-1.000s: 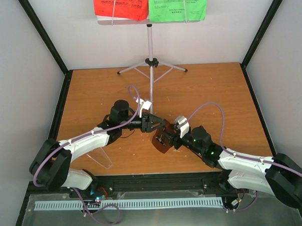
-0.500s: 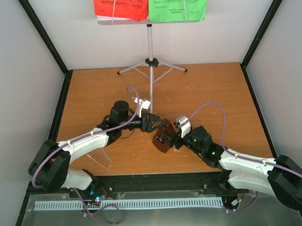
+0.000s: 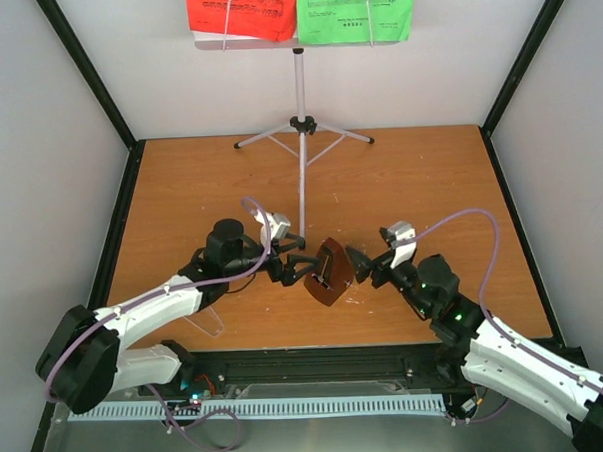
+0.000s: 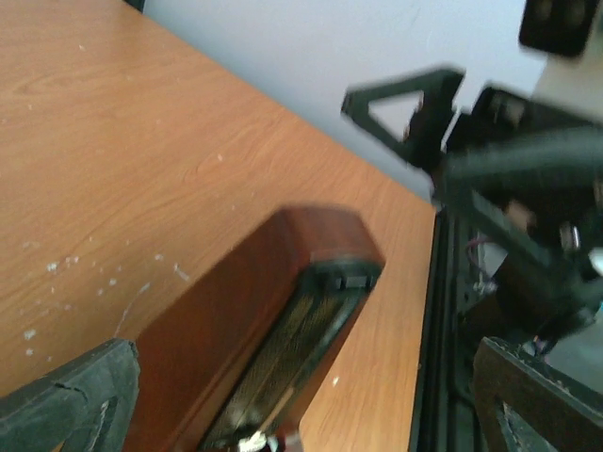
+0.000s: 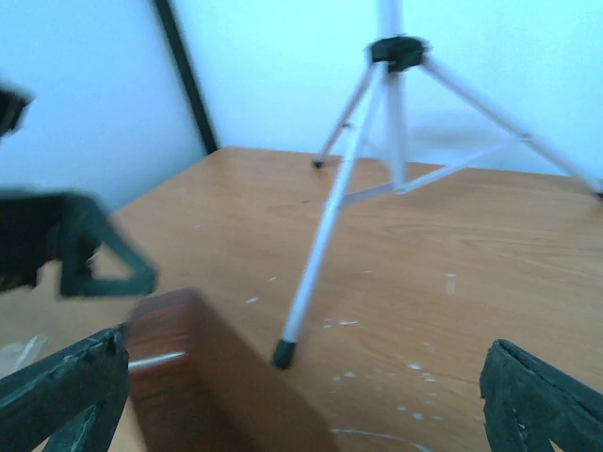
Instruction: Pack up the instrument practice props
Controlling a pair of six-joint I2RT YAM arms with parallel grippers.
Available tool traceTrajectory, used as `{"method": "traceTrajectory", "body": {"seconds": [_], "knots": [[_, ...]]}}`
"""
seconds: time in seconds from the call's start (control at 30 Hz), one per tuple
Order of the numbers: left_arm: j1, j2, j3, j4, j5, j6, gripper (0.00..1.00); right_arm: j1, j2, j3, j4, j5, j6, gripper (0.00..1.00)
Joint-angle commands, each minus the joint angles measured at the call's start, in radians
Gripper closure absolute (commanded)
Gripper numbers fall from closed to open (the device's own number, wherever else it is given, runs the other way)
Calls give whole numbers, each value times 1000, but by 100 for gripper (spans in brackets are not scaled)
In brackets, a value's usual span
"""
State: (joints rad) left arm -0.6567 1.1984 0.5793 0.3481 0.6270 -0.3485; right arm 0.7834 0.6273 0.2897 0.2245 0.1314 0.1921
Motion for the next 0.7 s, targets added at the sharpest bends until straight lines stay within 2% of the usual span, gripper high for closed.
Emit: {"method": "traceTrajectory", "body": {"seconds": [0.0, 0.13, 0.2, 0.33, 0.47, 0.67], "knots": [[-10, -9, -46, 63, 45, 179, 4, -136, -34, 13, -114, -20, 88, 0], [-16, 26, -36, 72, 56, 236, 7, -299, -33, -33, -100, -163, 160, 0], [-19, 53, -24, 80, 54, 248, 8, -333, -33, -51, -82, -200, 178, 0], [-58, 114, 21, 63, 31, 300, 9, -339, -26, -70, -63, -212, 190, 0], [-119, 181, 80, 4, -59, 368, 10, -340, -30, -76, -58, -218, 196, 0], [-127, 202, 84, 9, -66, 369, 13, -340, -45, -91, -55, -225, 206, 0]]}}
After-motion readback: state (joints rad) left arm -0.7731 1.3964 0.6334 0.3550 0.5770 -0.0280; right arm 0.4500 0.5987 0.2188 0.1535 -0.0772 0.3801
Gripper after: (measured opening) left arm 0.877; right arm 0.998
